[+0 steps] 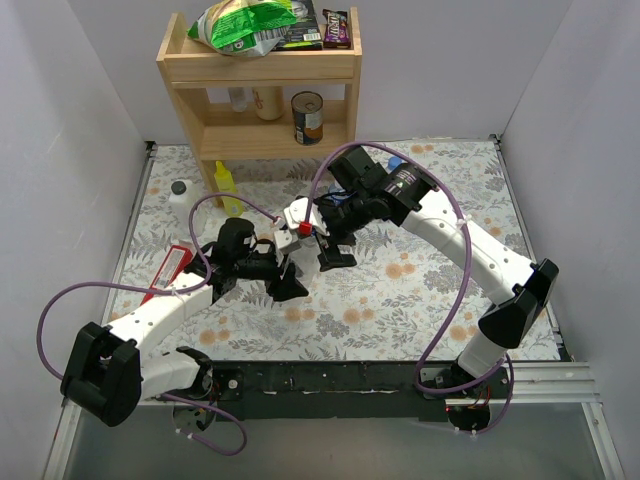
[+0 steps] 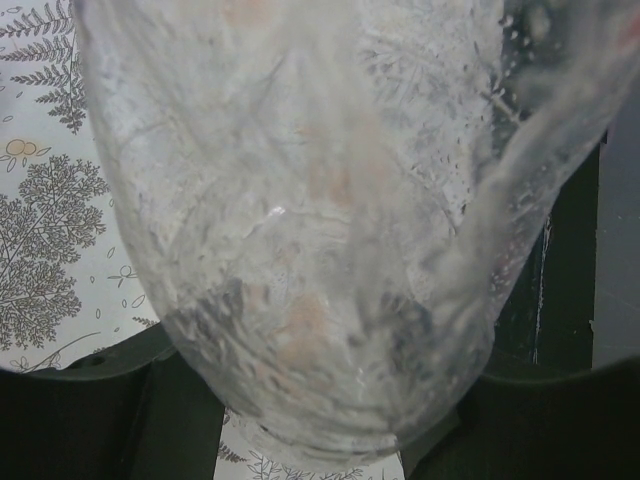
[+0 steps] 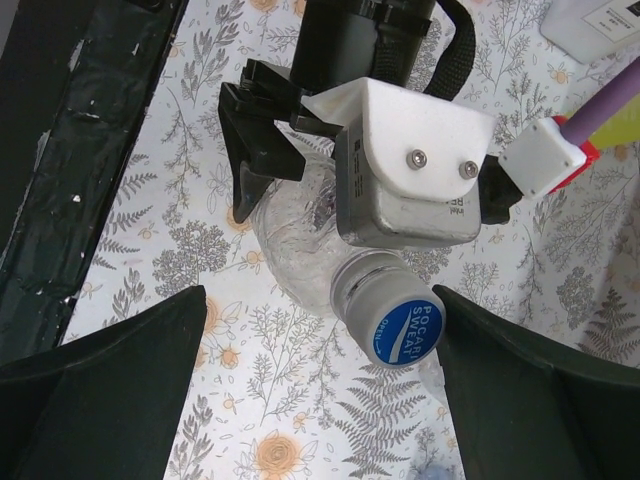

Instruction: Screw on the bottle caps

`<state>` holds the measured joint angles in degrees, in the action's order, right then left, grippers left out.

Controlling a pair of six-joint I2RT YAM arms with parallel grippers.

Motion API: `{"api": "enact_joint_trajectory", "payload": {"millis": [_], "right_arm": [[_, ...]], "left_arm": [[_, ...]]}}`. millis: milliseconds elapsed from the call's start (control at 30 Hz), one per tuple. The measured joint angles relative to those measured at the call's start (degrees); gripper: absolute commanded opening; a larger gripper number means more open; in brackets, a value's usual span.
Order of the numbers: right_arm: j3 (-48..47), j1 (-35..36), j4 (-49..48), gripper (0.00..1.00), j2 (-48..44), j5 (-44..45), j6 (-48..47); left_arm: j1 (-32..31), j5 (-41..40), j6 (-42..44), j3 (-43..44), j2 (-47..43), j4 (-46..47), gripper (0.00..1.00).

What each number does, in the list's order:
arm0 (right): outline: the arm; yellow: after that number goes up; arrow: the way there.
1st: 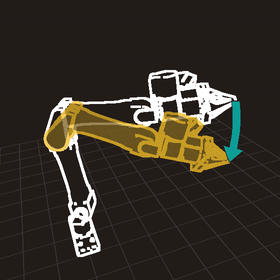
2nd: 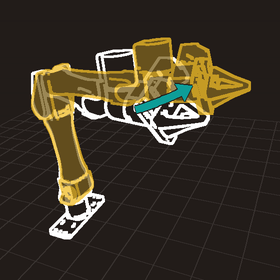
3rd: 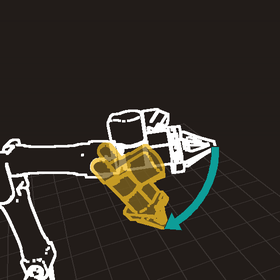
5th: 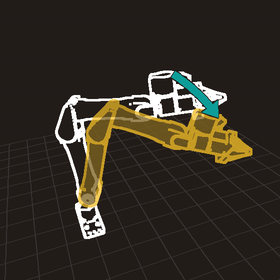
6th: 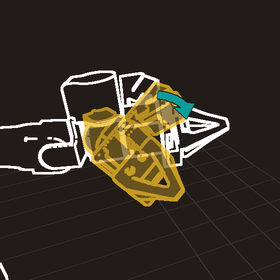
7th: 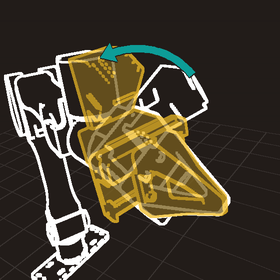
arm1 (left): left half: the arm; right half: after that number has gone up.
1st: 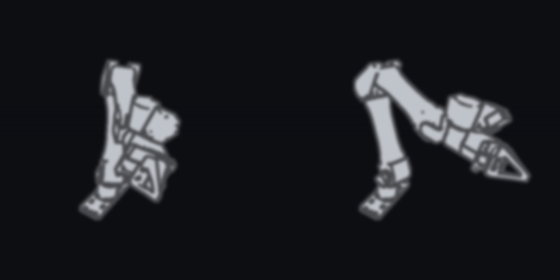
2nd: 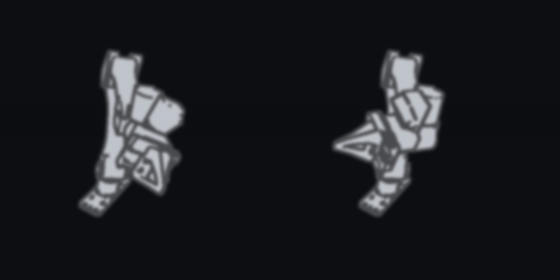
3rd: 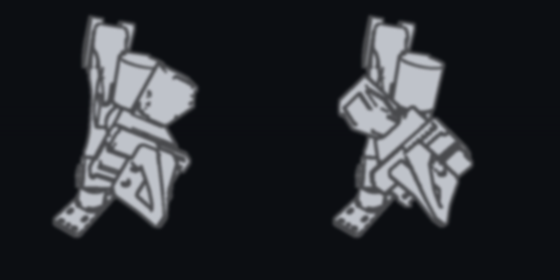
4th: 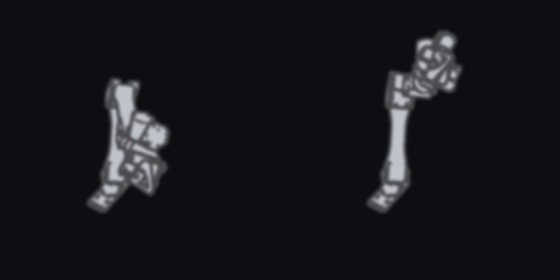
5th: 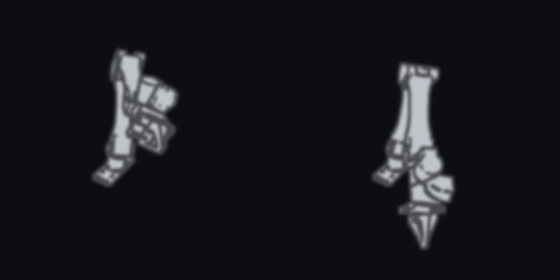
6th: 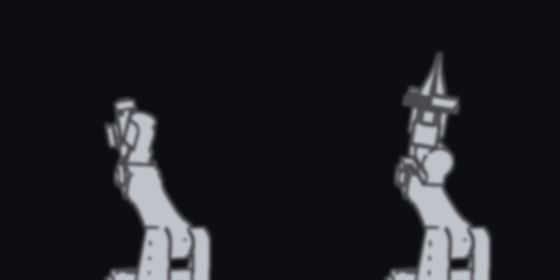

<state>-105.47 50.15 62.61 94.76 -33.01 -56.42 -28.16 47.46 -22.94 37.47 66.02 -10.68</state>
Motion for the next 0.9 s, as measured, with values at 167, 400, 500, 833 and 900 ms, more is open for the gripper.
{"api": "enact_joint_trajectory", "payload": {"millis": [167, 400, 500, 833, 900], "right_arm": [[0.3, 0.0, -1.0, 0.98, 0.0, 0.9, 2.2], [0.3, 0.0, -1.2, 0.98, 0.0, 3.0, 3.7], [1.4, -0.3, -0.6, 0.97, -0.5, 4.4, 4.3], [-2.4, -6.1, 8.2, 0.97, 0.4, 0.8, 9.1], [-8.2, -9.2, 7.1, 0.98, 2.2, -1.3, 10.8]], "left_arm": [[0.5, 0.2, -0.1, -0.2, 0.0, 0.4, 0.0], [1.5, 0.6, -1.1, -0.5, -0.2, 1.5, 0.0], [2.2, 0.6, -1.9, -0.7, -0.2, 2.4, 0.0], [3.5, 0.5, -0.1, -0.7, -0.8, 3.6, 0.0], [3.5, 1.2, 2.1, -0.6, -0.8, 1.5, 0.0]]}}
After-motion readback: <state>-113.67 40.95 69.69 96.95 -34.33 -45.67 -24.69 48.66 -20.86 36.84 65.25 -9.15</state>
